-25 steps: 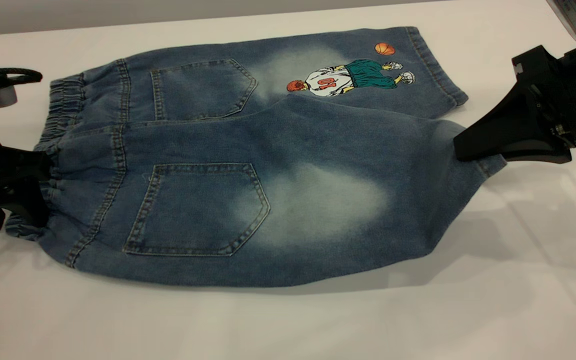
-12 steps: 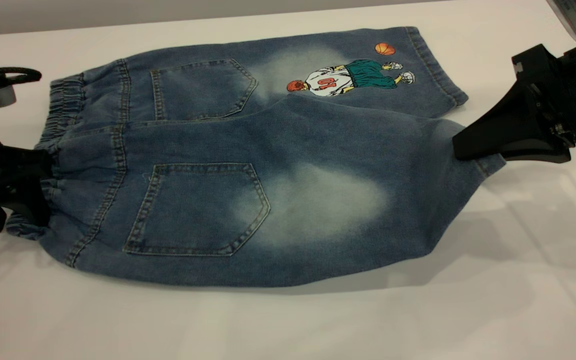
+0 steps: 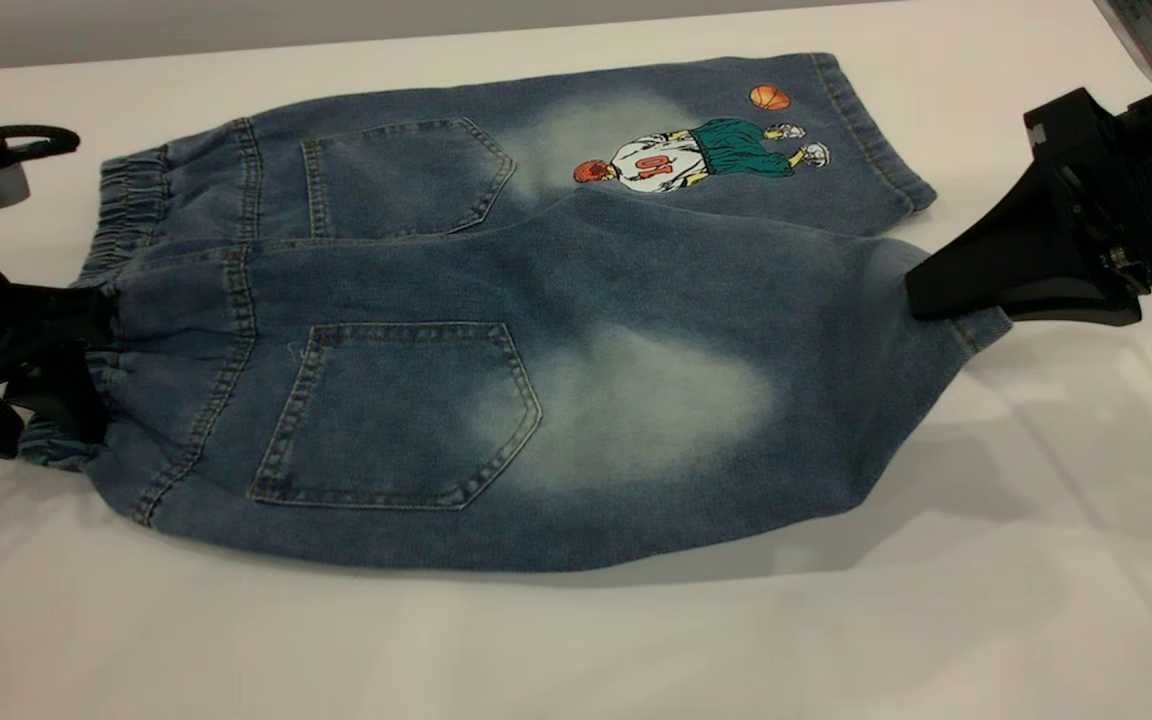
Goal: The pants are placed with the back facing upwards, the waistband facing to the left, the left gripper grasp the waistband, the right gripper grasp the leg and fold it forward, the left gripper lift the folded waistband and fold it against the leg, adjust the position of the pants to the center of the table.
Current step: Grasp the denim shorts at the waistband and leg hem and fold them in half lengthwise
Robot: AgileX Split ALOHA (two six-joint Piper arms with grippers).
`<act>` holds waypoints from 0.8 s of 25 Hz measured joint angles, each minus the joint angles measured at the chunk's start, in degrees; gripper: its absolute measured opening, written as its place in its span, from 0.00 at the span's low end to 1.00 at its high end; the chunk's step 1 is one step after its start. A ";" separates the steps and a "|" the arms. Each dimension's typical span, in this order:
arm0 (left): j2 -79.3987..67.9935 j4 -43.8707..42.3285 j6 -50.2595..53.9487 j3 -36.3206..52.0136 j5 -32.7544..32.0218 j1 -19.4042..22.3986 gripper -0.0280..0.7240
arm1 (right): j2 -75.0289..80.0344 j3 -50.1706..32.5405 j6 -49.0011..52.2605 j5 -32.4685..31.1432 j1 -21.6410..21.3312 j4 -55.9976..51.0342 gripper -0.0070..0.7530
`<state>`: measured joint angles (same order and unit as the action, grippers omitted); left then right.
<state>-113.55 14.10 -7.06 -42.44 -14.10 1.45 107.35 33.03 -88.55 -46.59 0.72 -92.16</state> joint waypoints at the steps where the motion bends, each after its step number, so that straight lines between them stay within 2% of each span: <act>1: 0.00 0.00 0.00 0.00 0.00 0.00 0.50 | 0.00 0.00 0.00 0.00 0.00 0.00 0.03; 6: 0.00 -0.15 0.02 -0.05 -0.53 0.00 0.31 | 0.00 0.00 0.00 0.00 0.00 0.00 0.03; 12: 0.26 -0.39 0.02 -0.05 -1.27 0.00 0.16 | 0.00 0.00 0.00 0.00 0.00 0.00 0.03; 20: 5.83 -0.57 -0.10 -0.10 -6.07 0.00 0.14 | -2.61 0.92 0.10 0.35 0.00 -0.70 0.03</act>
<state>-107.72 13.53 -7.16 -42.55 -20.17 1.45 104.75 33.95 -88.45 -46.25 0.72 -92.86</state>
